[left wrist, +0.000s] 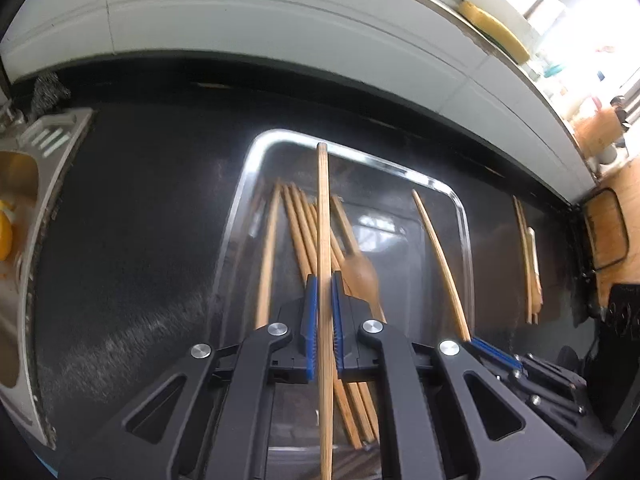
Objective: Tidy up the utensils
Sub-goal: 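Carry both held chopsticks over the clear plastic container, then open left tool over the container while right tool releases its chopstick, then move both open tools back to the last chopsticks and white-handled spoon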
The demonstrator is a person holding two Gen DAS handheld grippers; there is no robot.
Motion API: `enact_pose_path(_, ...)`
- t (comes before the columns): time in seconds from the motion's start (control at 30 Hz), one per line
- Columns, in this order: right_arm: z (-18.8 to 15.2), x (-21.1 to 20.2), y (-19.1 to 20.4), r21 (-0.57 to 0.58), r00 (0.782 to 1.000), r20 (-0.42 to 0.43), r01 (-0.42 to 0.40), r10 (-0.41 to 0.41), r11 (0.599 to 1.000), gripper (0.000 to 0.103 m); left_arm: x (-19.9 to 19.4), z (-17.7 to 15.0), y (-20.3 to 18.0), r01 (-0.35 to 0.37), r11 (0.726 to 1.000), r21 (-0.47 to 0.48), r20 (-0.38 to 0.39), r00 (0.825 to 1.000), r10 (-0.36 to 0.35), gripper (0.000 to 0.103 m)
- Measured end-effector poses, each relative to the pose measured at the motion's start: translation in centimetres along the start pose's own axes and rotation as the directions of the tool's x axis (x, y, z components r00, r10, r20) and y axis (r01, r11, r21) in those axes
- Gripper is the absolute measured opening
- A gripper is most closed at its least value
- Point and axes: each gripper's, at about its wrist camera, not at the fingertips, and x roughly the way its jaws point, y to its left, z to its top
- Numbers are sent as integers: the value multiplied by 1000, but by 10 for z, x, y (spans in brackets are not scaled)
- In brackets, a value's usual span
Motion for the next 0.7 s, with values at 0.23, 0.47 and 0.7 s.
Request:
enact_pose_path(0.23,-16,-27,13,-312,951,204,288,-232,906,97,-29,21,4,-52,998,-24,82,995,54,98)
enact_pose_path(0.47,-30,-34,-37,-250,914,215,392,-344,885,97,-34,25,-25,-68,998,18,159,985,64,98)
enact_pose_path(0.7,-42,-58,-98,-115,897,189,424,-400,898,97,3,11,-96,-1,989,150,67,998,-9,98)
